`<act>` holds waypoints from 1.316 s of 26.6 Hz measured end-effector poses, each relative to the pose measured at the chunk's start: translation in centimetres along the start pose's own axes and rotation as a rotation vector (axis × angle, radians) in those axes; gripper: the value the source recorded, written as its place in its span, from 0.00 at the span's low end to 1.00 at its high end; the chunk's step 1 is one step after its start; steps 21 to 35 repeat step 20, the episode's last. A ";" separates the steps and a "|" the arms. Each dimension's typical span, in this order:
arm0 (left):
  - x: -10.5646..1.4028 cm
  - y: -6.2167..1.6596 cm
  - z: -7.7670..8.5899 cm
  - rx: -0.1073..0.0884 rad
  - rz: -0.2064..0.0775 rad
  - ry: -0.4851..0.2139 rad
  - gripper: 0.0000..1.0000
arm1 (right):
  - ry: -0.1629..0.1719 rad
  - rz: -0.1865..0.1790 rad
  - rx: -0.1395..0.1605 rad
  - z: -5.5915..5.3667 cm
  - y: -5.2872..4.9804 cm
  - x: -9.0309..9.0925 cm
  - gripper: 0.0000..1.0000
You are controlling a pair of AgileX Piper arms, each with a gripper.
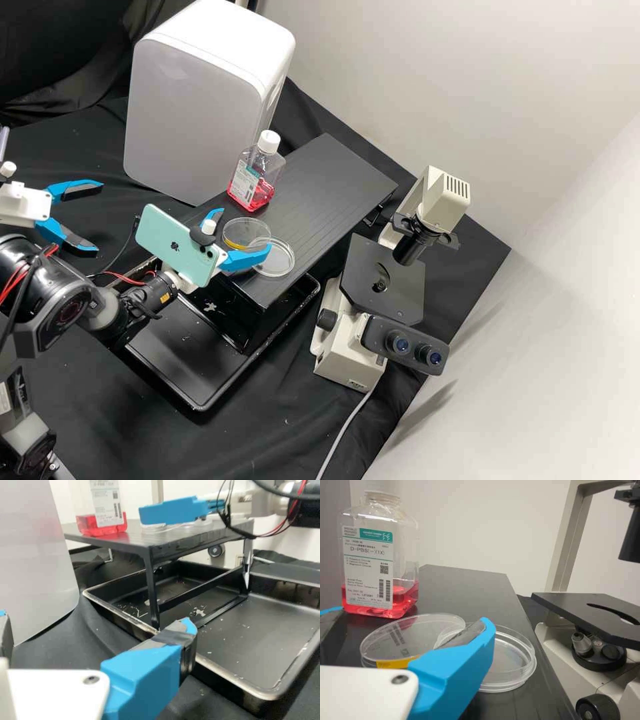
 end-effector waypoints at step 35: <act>-1.6 1.34 0.1 -0.030 0.071 0.027 1.00 | -0.063 0.124 0.028 -0.5 1.9 -2.1 1.00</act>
